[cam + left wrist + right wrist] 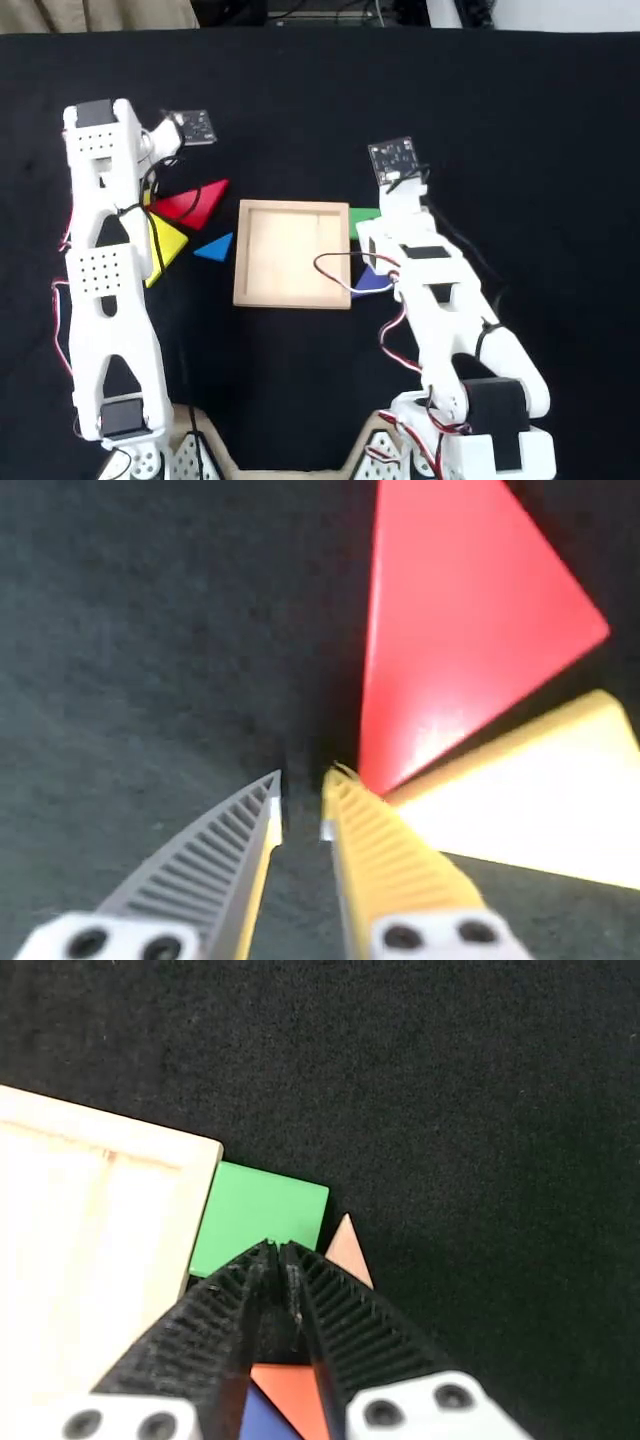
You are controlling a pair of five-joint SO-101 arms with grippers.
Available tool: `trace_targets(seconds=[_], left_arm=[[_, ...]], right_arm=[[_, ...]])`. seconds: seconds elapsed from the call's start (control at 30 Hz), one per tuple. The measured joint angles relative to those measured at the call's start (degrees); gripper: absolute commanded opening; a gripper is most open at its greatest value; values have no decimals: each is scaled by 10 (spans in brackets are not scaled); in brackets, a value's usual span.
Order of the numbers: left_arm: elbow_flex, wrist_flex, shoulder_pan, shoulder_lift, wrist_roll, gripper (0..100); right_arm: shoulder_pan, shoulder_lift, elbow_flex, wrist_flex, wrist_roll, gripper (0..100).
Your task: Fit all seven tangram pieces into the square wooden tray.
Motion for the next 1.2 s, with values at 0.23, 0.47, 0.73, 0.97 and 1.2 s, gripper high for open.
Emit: trace_targets(seconds=[0.23, 0.47, 0.73, 0.97, 1.2], left_arm=[[121, 3, 5, -73, 13, 43], [329, -1, 55, -307, 17, 46], [460, -161, 72, -402, 130, 47], [508, -153, 97, -402, 128, 80], [508, -145, 108, -389, 164, 333]], right_arm=[[0, 0, 0, 0, 0, 12], [0, 0, 0, 0, 0, 12], [0, 0, 0, 0, 0, 12], [0, 0, 0, 0, 0, 12], [0, 0, 0, 0, 0, 12]])
